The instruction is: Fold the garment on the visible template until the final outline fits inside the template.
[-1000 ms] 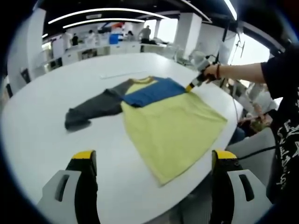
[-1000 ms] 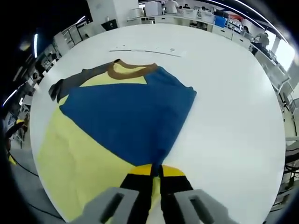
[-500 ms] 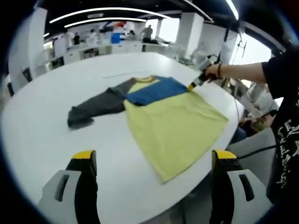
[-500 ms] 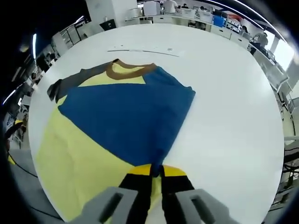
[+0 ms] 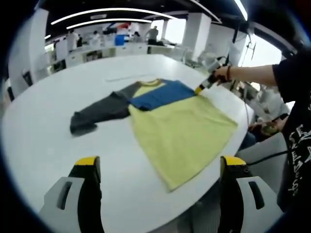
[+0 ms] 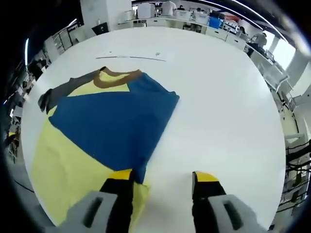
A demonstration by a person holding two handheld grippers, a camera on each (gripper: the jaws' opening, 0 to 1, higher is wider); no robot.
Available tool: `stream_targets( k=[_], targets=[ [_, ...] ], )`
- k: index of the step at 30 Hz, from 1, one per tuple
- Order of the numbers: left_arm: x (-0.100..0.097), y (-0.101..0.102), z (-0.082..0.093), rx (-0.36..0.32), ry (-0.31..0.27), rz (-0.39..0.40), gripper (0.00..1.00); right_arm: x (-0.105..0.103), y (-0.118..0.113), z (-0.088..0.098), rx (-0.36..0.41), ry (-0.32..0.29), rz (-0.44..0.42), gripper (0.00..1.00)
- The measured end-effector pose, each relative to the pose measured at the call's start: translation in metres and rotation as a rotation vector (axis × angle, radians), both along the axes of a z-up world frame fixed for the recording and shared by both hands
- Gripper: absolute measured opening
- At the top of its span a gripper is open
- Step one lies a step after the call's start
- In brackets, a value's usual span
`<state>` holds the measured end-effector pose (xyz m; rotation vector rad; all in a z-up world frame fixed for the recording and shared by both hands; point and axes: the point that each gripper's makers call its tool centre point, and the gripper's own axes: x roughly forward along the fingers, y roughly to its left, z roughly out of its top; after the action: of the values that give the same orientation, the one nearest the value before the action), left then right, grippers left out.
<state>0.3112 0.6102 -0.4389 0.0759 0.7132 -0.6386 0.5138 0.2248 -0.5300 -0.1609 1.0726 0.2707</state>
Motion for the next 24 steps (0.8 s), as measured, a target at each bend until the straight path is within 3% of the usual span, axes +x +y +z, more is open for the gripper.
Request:
stream_targets(
  k=[11, 24],
  targets=[
    [0.001, -0.005, 0.001, 0.002, -0.003, -0.006, 0.99, 0.012, 0.025, 0.028, 0.128, -0.103, 0.075, 0.81],
    [0.015, 0.003, 0.008, 0.011, -0.034, 0.009, 0.99, 0.003, 0.053, 0.066, 0.215, -0.202, 0.203, 0.99]
  ],
)
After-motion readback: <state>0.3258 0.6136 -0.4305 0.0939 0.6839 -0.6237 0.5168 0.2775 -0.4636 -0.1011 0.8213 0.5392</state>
